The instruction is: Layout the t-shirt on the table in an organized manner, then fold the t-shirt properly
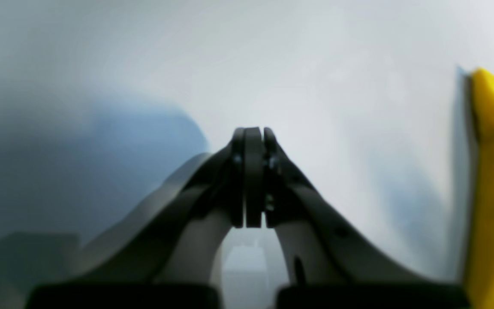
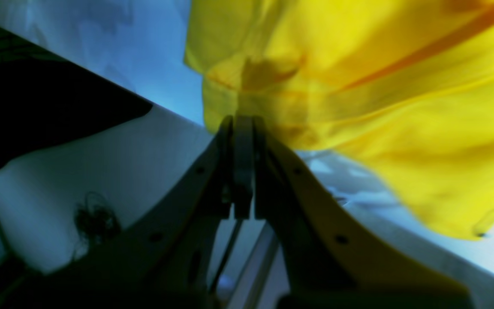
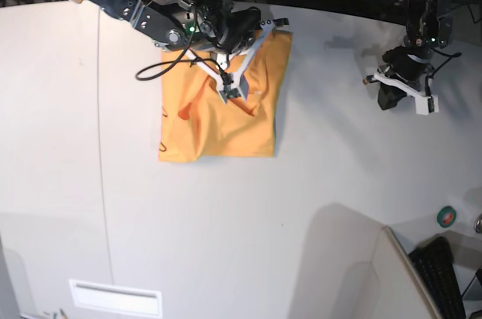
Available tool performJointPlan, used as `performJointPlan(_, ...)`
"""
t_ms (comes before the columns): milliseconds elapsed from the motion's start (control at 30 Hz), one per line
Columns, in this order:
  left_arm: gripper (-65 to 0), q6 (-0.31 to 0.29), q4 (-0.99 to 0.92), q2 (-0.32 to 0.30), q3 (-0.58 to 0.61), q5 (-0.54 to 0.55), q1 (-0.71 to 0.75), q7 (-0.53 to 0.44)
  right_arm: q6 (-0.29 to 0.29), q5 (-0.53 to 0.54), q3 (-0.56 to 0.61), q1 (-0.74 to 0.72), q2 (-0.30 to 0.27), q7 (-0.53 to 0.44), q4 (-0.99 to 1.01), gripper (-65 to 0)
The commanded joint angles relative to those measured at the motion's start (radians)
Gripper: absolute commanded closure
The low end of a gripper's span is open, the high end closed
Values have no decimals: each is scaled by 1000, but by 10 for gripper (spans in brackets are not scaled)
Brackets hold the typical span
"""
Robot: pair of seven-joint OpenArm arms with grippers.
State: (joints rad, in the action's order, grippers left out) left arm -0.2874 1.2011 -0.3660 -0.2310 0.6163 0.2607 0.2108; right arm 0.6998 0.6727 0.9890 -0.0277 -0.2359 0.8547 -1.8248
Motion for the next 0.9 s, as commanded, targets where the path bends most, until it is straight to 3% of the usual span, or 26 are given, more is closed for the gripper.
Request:
performJointPlan(0, 0, -5, 12, -21, -21, 9, -2, -23, -2, 3, -35, -21, -13, -16, -52, 0)
performJointPlan(200, 0, -6, 12, -21, -67, 9, 13, -23, -2, 6, -258, -18, -38, -13, -68, 0)
performJointPlan(333, 0, -6, 12, -21, -61, 9, 18, -23, -2, 9, -279, -16, -32, 42, -62, 0)
performJointPlan(367, 0, -6, 12, -20, -60, 9, 19, -23, -2, 9, -279, -15, -29, 50, -63, -50)
performJointPlan(467, 0, -6, 12, -18, -60, 9, 19, -23, -2, 3, -279, -11, -18, 41, -56, -306)
performJointPlan(500, 0, -6, 12, -17, -58, 9, 19, -23, -2, 3, -281, -11, -16, 34, -48, -333)
performJointPlan(667, 0, -6, 12, -18, -58, 9, 18, -23, -2, 3, -278, -28, -13, 19, 18, -290)
performJointPlan(867, 0, -6, 12, -18, -58, 9, 19, -23, -2, 3, -278, -33, -7, 19, 81, -291)
